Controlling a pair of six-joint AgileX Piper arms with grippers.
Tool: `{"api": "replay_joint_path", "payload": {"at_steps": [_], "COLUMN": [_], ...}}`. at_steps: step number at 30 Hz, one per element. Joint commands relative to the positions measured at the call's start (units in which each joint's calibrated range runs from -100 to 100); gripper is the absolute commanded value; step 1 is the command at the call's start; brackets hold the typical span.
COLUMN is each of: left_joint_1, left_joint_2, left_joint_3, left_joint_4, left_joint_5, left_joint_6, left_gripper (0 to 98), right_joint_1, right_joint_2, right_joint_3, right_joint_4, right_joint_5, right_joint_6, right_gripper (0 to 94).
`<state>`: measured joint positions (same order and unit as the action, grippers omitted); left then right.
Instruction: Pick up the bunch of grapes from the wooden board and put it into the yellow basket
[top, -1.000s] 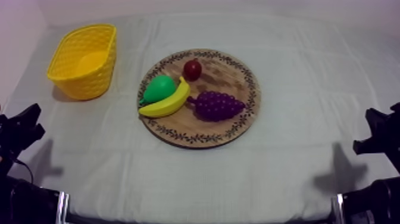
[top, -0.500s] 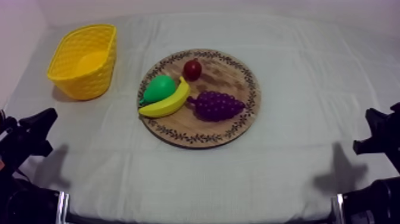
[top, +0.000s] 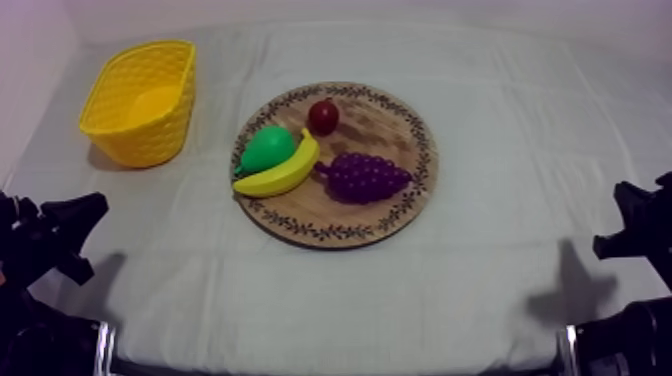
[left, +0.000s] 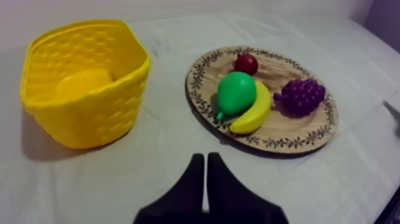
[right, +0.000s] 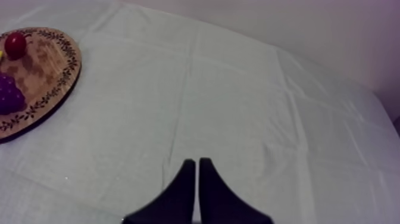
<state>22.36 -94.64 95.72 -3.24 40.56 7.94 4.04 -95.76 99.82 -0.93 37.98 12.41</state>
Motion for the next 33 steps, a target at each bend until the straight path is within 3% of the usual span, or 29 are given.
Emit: {"api": "replay_joint_path", "payload": {"at_steps": [1, 9, 20, 33], "left_joint_1": [0.6, 5.1, 12.0, 14.8], "left_joint_2": [2.3, 14.8, 35.4, 64.4], "left_joint_3": [-0.3, -8.8, -29.7, -56.3], "left_joint_4": [-0.1, 0.02, -0.01, 0.57], "left_joint_5": [0.3, 1.2, 11.2, 25.1], "left_joint_6": [-0.6, -4.9, -11.0, -15.8], "left_gripper": [0.0, 0.0, 0.0, 0.0], "right_joint_1": [0.0, 0.0, 0.0, 0.0], "right_joint_2": [0.0, 0.0, 0.0, 0.0], "right_joint_3": [0.0, 0.0, 0.0, 0.0], "right_joint_4": [0.0, 0.0, 0.0, 0.0], "right_joint_5": [0.0, 0.0, 0.0, 0.0], "right_joint_6": [0.0, 0.0, 0.0, 0.0], "right_gripper": [0.3, 0.3, 0.3, 0.3]}}
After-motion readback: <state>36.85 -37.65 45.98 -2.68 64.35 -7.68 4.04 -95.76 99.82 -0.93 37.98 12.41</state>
